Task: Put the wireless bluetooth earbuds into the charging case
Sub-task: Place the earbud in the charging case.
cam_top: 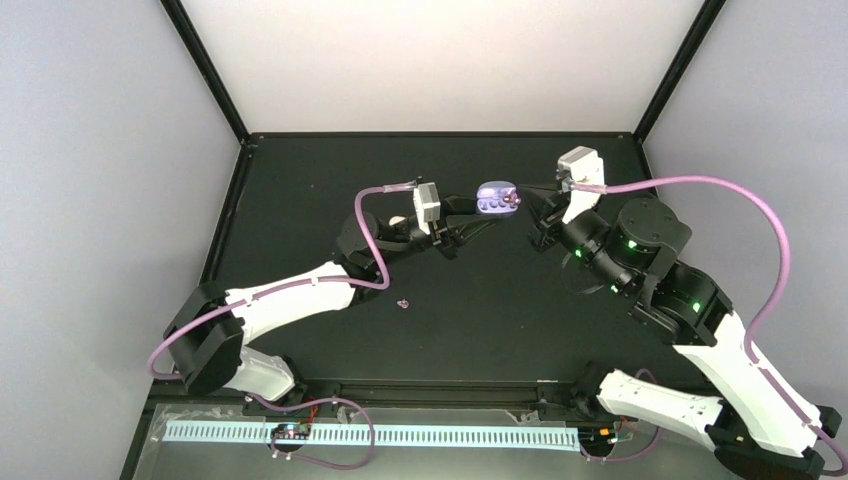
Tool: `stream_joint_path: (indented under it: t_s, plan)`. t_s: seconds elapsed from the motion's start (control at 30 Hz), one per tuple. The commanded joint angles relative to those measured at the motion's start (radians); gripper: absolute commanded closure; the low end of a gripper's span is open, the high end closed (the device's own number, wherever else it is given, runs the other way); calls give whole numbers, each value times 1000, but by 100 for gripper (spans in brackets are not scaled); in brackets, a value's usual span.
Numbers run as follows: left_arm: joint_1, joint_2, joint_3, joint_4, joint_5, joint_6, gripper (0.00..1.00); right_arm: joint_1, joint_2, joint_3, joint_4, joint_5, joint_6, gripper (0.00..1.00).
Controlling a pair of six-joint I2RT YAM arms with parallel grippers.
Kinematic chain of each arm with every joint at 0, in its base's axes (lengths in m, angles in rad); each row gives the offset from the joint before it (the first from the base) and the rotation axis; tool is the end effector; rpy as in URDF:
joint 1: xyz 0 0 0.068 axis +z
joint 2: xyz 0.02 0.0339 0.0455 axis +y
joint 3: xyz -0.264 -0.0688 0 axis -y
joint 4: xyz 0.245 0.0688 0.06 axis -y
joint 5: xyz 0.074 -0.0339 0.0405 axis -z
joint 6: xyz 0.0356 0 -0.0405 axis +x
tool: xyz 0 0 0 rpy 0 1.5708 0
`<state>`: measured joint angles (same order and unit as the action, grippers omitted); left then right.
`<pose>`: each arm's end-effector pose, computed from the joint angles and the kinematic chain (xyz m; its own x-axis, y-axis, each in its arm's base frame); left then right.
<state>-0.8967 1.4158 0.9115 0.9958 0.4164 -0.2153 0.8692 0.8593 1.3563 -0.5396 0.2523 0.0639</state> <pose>0.1864 -0.2564 0.3588 0.0876 -0.4226 -0.9021 0.9784 0.2067 -0.0019 0.0989 0.1033 0.4784 -0.0644 0.0196 -0.9977 -0.5757 0.8159 0.0532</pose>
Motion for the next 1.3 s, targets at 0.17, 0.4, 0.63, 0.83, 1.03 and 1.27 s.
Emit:
stream_joint_path:
  t_s: [0.17,0.4,0.63,0.83,1.03,1.27]
  plan:
    - [-8,-35,31,41,25,-13,99,3,5,-31,55,16,-7,99]
    - [-13,-52,29,13,1,-12,98,5,-1,-50,66,40,-12,99]
    - [-20,-54,32,-9,-18,-5,98,4,-2,-62,73,46,-15,99]
    - [-21,-57,30,-11,-30,-1,99,4,-3,-52,62,37,-4,99]
    - [-21,-103,-12,-6,-43,16,98,3,-41,-30,10,26,35,75]
    - [-21,-163,-61,-20,36,13,99,3,-29,3,-64,29,96,58]
